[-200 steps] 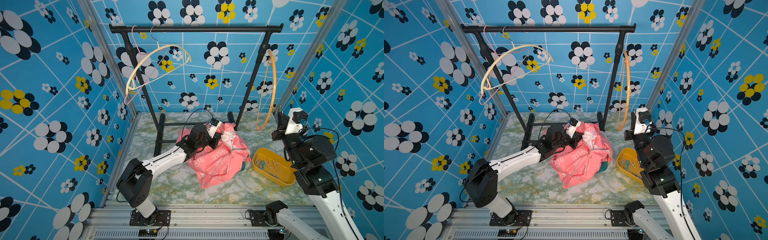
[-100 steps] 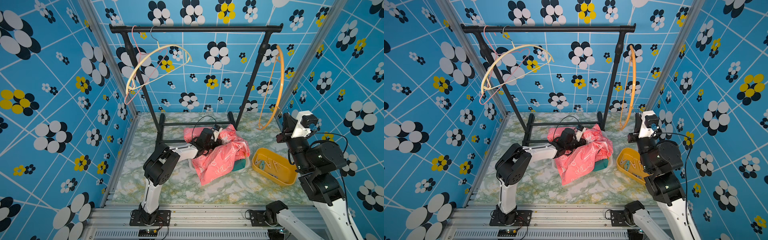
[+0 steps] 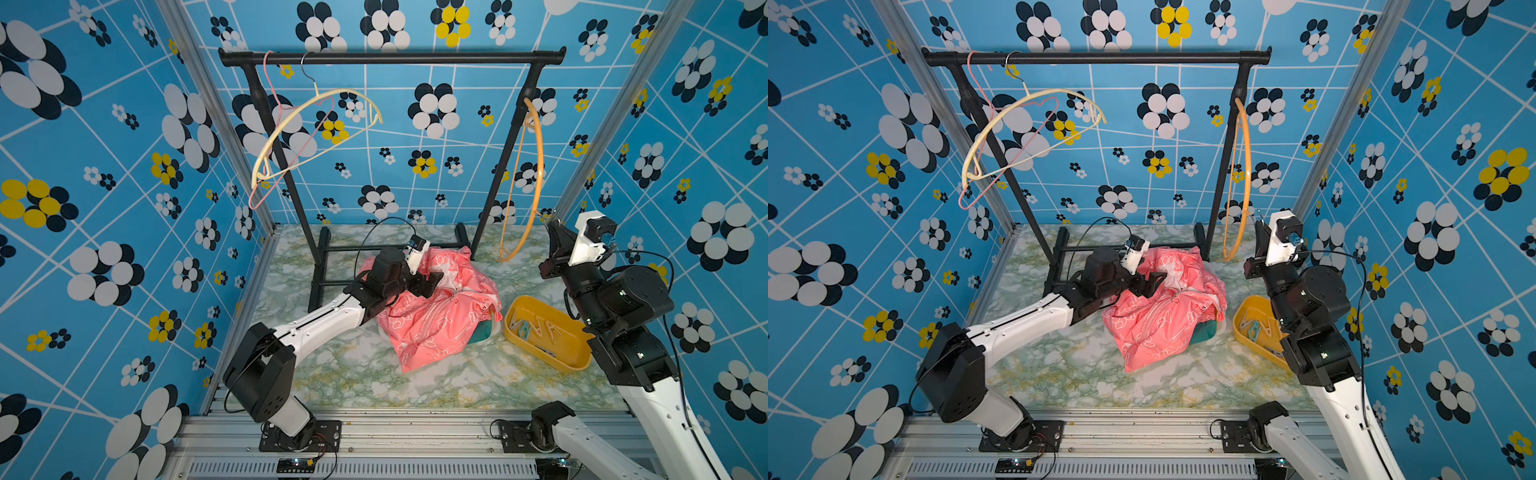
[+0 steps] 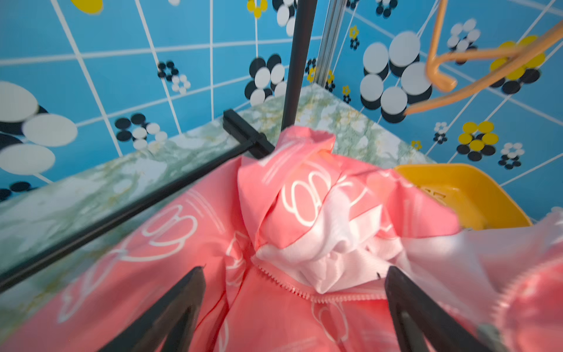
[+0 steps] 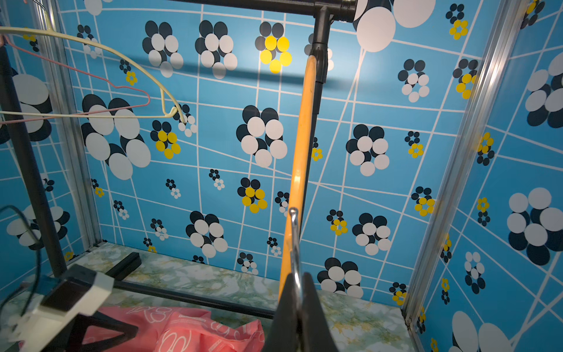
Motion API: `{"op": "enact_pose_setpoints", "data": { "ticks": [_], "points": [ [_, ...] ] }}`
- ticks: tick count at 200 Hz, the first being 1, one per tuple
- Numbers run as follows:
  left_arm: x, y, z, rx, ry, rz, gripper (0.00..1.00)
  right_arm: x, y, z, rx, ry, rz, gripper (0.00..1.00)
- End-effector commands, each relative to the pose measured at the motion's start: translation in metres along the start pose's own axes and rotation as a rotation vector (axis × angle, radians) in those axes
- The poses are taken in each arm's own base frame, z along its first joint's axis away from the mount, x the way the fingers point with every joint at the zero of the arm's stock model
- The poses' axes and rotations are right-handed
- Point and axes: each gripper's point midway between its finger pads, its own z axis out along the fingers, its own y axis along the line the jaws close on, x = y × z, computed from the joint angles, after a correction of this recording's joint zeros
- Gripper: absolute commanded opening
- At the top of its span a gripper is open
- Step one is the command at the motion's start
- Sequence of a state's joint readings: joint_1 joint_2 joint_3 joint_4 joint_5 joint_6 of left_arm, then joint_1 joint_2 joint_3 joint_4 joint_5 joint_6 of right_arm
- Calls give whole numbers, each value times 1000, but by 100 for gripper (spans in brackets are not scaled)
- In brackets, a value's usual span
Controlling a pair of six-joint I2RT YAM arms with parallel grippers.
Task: Remove the clothespins securing jackets to the hanger
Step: Place the jacket in the basket.
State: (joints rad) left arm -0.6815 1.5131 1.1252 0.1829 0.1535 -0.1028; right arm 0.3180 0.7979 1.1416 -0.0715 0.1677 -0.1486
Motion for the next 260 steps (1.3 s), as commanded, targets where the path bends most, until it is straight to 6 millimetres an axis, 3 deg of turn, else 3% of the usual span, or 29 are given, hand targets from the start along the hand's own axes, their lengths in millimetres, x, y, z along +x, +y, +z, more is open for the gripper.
{"op": "enact_pose_setpoints", "data": {
  "ticks": [1, 23, 60, 84, 109, 120, 128, 139, 153, 186, 202, 219, 238, 260],
  "points": [
    [-12, -8, -26, 25, -7, 11, 95, -33, -2, -9, -16, -92, 42, 0],
    [-2, -45, -47, 185, 22, -12, 95, -35, -2, -10, -18, -92, 41, 0],
    [54, -105, -65, 290, 147, 55, 97, -38, -1, -9, -25, -95, 40, 0],
    [82, -115, -59, 240, 202, 117, 98, -37, 2, -6, -37, -95, 53, 0],
    [103, -109, -36, 154, 258, 170, 96, -35, 4, -4, -49, -90, 63, 0],
    [108, -107, -25, 125, 270, 197, 89, -35, 3, -5, -47, -87, 62, 0],
    [110, -107, -18, 117, 276, 213, 74, -35, 3, -6, -42, -86, 62, 0],
    [108, -103, -8, 88, 276, 229, 36, -35, 1, -7, -36, -85, 56, 0],
    [98, -92, 0, 13, 240, 273, 0, -36, -1, -10, -25, -86, 50, 0],
    [41, -66, 3, -81, 114, 315, 0, -35, -2, -9, -16, -86, 39, 0],
    [27, -52, 10, -106, 105, 345, 0, -33, -1, -7, -19, -82, 37, 0],
    [34, -29, 27, -150, 162, 390, 0, -30, 0, -3, -21, -72, 30, 0],
    [48, -21, 44, -115, 188, 390, 0, -27, 1, -1, -25, -62, 25, 0],
    [87, -6, 70, -92, 252, 309, 0, -25, 3, 1, -32, -58, 27, 0]
  ]
}}
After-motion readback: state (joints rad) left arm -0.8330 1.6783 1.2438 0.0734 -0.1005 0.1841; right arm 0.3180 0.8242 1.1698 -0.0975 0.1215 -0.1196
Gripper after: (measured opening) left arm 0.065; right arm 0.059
